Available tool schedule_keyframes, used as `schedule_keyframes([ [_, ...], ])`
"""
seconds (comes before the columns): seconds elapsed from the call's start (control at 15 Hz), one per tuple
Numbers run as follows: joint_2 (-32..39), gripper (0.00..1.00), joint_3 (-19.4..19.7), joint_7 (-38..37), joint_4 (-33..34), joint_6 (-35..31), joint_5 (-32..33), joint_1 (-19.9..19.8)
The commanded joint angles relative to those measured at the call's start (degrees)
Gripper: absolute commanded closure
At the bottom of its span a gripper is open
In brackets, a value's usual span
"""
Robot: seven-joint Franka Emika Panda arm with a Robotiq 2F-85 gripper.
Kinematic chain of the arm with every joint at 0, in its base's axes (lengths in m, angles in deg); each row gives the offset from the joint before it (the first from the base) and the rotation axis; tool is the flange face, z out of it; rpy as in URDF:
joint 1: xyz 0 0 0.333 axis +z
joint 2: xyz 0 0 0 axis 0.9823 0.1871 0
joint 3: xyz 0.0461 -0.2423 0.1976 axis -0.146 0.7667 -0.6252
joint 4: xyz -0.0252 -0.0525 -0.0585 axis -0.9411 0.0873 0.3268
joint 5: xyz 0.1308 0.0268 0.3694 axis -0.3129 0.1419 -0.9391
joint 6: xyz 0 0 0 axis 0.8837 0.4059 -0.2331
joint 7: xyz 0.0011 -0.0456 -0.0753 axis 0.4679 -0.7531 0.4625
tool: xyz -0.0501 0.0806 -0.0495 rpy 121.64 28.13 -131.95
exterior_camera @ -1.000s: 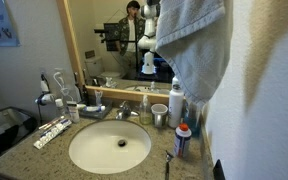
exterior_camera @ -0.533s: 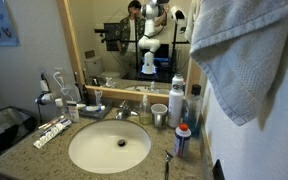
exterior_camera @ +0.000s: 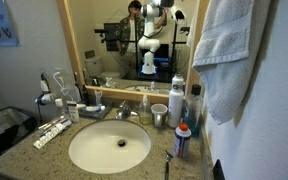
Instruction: Use the white towel on the wall to wipe the counter and hang the towel again
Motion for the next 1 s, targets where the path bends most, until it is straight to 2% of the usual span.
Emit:
schedule_keyframes([
  [0.0,1.2,0.99,-0.9,4.1,2.3,-0.9,-4.2,-1.2],
  [0.73,-1.4,0.99,-1.5,6.0,3.1,1.2,-6.9,-1.3],
  [0.8,-1.6,0.92,-1.4,6.2,2.9,1.1,-7.0,-1.4],
  [0.87,-1.6,0.69,-1.4,6.5,2.9,1.3,-7.2,-1.5],
  [0.93,-1.6,0.68,-1.4,7.3,2.8,1.5,-7.6,-1.5],
])
